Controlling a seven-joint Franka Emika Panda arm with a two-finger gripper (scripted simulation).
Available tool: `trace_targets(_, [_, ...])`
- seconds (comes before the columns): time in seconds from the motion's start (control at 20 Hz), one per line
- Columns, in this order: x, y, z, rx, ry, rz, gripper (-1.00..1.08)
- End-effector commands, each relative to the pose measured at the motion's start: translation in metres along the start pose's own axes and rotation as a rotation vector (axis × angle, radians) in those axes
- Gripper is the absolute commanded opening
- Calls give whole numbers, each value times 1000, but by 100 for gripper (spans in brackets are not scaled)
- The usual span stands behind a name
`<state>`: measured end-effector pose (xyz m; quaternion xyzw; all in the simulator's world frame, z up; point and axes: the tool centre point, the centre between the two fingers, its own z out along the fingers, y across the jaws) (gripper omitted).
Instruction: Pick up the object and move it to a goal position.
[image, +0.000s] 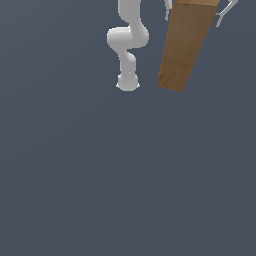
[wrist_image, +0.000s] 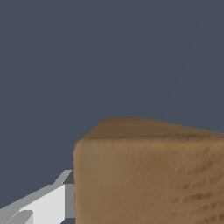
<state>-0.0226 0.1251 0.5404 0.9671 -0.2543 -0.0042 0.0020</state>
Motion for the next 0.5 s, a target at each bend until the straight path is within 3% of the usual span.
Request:
trace_targets(0.0, [-3, -2, -12, 6, 7, 1, -100])
trace_targets(0.45, [-5, -5, -19, 6, 7, 1, -100])
